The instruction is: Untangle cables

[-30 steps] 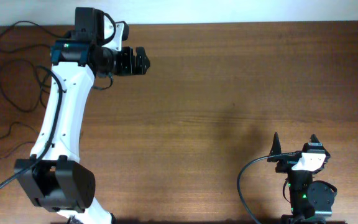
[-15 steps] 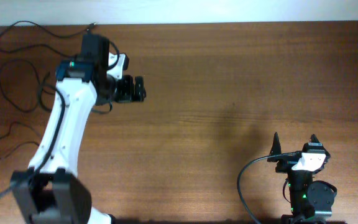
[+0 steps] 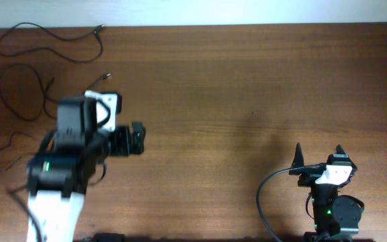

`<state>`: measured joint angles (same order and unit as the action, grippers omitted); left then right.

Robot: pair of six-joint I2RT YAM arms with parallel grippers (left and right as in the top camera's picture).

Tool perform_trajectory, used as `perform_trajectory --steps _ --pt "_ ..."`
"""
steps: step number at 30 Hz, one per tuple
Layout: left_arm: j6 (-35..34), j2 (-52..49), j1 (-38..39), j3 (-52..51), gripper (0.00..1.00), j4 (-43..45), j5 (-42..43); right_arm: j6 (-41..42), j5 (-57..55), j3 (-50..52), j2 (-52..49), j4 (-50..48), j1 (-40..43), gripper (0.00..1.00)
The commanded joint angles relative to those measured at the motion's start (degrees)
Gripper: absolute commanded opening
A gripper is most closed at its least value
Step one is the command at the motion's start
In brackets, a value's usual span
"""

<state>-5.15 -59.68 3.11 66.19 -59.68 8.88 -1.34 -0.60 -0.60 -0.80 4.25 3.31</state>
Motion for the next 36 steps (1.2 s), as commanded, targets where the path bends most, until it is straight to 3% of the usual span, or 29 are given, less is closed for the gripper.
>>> perform_trajectory --steps 1,9,16,32,36 --pt "0.90 8.61 0.20 -6.91 0.99 1.60 -1.22 0.07 -0.11 0.28 0.59 0.46 -0.31 0.98" --pt "0.90 28.41 0.22 -22.12 0.99 12.79 -1.22 0.07 -0.11 0.28 0.59 0.46 -0.31 0.98" --pt "0.90 29.90 0.22 -26.67 0.99 17.53 -1.25 0.07 -0.11 0.28 0.59 0.46 -0.31 0.99" --pt "0.90 47.25 0.20 -55.10 0.99 51.93 -1.25 0.07 -0.09 0.28 0.59 0.46 -0.31 0.98" --pt "0.90 49.68 0.20 -58.80 0.99 56.94 -1.25 0.07 -0.09 0.28 0.59 0.46 -0.31 0.98"
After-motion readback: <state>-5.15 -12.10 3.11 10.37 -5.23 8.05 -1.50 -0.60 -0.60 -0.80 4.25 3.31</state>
